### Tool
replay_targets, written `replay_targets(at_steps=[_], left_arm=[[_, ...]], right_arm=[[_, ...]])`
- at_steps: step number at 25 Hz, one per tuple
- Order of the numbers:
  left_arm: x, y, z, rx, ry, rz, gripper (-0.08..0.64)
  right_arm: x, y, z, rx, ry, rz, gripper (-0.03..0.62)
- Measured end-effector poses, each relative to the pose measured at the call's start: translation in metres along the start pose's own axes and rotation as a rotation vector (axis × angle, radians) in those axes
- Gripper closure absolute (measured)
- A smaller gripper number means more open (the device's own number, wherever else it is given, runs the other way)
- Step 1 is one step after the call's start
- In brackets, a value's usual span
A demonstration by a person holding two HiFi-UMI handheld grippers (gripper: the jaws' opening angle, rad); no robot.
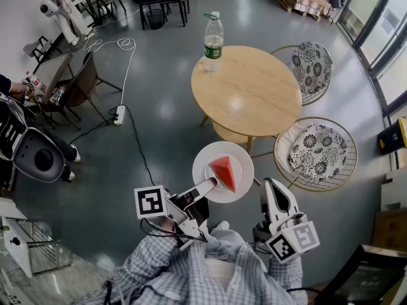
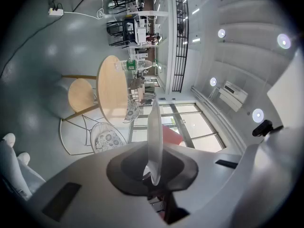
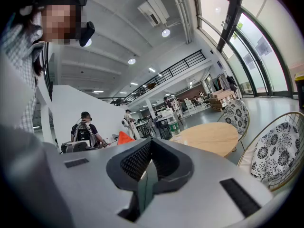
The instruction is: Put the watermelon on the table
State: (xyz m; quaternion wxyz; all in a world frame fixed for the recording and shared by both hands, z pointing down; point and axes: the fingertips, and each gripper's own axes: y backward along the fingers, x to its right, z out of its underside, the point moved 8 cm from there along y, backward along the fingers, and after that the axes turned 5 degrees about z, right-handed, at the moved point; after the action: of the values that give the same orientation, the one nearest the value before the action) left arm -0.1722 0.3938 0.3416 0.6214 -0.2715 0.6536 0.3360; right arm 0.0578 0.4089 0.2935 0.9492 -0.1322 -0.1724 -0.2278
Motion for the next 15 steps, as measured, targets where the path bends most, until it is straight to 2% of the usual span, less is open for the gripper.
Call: replay_targets(at_steps=[10, 15], left_arm=[[0.0008, 0.0013, -0.0006, 0.002, 0.002, 0.006, 0.529], [0.0005, 0.0032, -0.0003, 0.002, -0.005, 0.007, 0.529]], right_arm=[[-0.0014, 0.0002, 0.0019, -0.009, -0.010, 0.010, 0.584], [0.0003, -0.0017, 0.0061, -0.050, -0.109, 0.017, 0.583]])
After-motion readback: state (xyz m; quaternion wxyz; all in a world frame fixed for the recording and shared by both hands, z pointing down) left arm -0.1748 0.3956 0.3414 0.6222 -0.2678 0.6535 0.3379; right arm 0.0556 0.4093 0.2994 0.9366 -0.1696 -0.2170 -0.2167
